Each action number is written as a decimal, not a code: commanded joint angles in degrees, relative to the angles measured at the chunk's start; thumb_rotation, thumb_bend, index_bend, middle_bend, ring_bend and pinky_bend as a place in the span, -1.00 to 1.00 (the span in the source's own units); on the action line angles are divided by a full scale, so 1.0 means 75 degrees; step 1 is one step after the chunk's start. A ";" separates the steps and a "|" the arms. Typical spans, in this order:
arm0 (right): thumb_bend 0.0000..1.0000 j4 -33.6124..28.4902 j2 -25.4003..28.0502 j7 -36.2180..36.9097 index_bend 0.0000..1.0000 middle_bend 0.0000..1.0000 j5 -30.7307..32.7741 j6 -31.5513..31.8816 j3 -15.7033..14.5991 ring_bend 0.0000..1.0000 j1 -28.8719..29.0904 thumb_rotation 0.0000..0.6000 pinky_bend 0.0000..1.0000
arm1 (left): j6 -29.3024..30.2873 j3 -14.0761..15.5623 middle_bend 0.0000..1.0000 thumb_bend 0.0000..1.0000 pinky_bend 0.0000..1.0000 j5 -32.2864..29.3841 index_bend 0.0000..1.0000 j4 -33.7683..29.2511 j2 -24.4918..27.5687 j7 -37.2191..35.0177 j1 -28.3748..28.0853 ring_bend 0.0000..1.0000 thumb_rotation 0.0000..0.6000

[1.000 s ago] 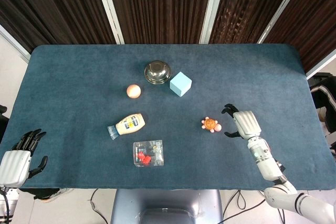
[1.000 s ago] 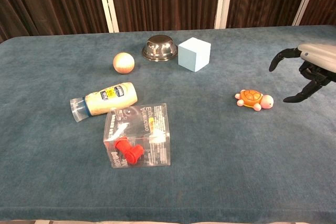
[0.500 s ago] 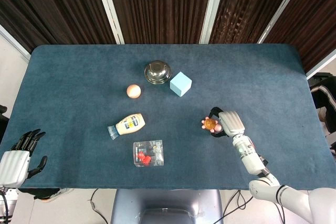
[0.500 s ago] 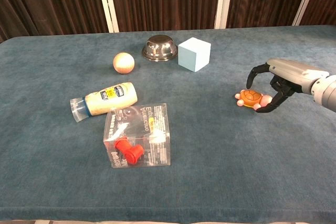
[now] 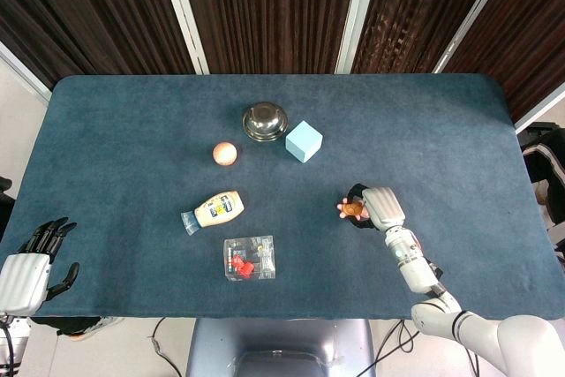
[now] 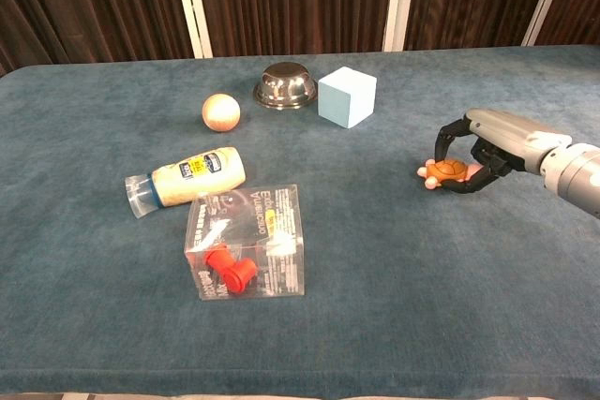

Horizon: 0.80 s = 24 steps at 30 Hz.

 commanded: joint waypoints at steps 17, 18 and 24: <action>0.98 -0.0250 0.0453 -0.0007 0.61 0.24 -0.0087 0.0242 -0.0174 1.00 -0.0201 1.00 0.94 | -0.0095 0.0012 -0.76 -0.23 -0.25 -0.0030 -0.65 -0.0053 -0.0006 0.0125 -0.0033 -0.76 1.00; 0.93 -0.0396 0.0559 0.0006 0.54 0.23 -0.0058 0.0197 -0.0189 0.99 -0.0234 1.00 0.92 | -0.0097 0.0011 -0.76 -0.23 -0.25 -0.0034 -0.65 -0.0053 -0.0006 0.0124 -0.0034 -0.76 1.00; -0.03 -0.1429 0.1306 -0.0417 -0.19 -0.18 0.0243 -0.0120 -0.0208 0.89 -0.0367 1.00 0.81 | -0.0126 0.0016 -0.76 -0.24 -0.25 -0.0040 -0.65 -0.0063 -0.0011 0.0158 -0.0045 -0.76 1.00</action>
